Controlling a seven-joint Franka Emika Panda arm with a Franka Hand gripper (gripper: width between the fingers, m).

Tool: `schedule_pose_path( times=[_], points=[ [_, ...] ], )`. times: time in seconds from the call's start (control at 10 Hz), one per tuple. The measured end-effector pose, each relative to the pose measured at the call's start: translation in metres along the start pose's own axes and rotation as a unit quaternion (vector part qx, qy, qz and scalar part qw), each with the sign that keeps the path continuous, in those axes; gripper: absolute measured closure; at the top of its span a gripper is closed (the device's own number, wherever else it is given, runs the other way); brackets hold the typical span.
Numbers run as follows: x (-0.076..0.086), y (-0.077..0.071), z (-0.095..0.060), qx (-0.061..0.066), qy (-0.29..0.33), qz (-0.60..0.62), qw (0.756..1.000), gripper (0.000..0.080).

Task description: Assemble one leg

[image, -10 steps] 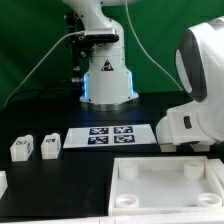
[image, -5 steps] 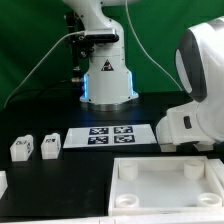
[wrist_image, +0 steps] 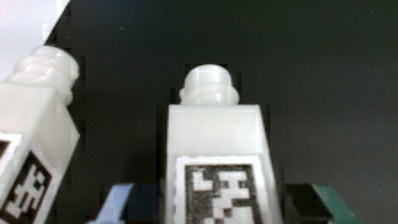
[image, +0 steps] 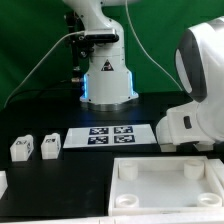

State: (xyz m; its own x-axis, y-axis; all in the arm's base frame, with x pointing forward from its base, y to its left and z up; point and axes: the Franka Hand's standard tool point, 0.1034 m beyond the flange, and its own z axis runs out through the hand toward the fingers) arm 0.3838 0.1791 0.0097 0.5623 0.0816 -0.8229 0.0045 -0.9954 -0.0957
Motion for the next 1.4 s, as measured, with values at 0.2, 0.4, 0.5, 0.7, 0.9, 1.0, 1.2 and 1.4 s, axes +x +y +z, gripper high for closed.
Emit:
schedule_pose_path(
  times=[0.2,0.4,0.5,0.7,0.9,1.0,1.2,1.4],
  points=[
    [-0.003,0.003,-0.016,0.001,0.009,-0.003,1.000,0.0509],
    [-0.027,0.011,-0.053,0.004,0.021,-0.025,0.999,0.0508],
    [-0.028,0.015,-0.071,0.008,0.059,-0.033,0.998,0.0508],
    [-0.043,0.035,-0.120,0.014,0.190,-0.044,0.981,0.0508],
    [-0.062,0.062,-0.156,0.022,0.275,-0.029,0.961,0.0508],
    [-0.065,0.070,-0.179,0.023,0.314,-0.027,0.949,0.0508],
    [-0.062,0.072,-0.199,0.014,0.427,-0.023,0.904,0.0508],
    [-0.060,0.076,-0.198,0.005,0.503,-0.019,0.864,0.0508]
  ],
)
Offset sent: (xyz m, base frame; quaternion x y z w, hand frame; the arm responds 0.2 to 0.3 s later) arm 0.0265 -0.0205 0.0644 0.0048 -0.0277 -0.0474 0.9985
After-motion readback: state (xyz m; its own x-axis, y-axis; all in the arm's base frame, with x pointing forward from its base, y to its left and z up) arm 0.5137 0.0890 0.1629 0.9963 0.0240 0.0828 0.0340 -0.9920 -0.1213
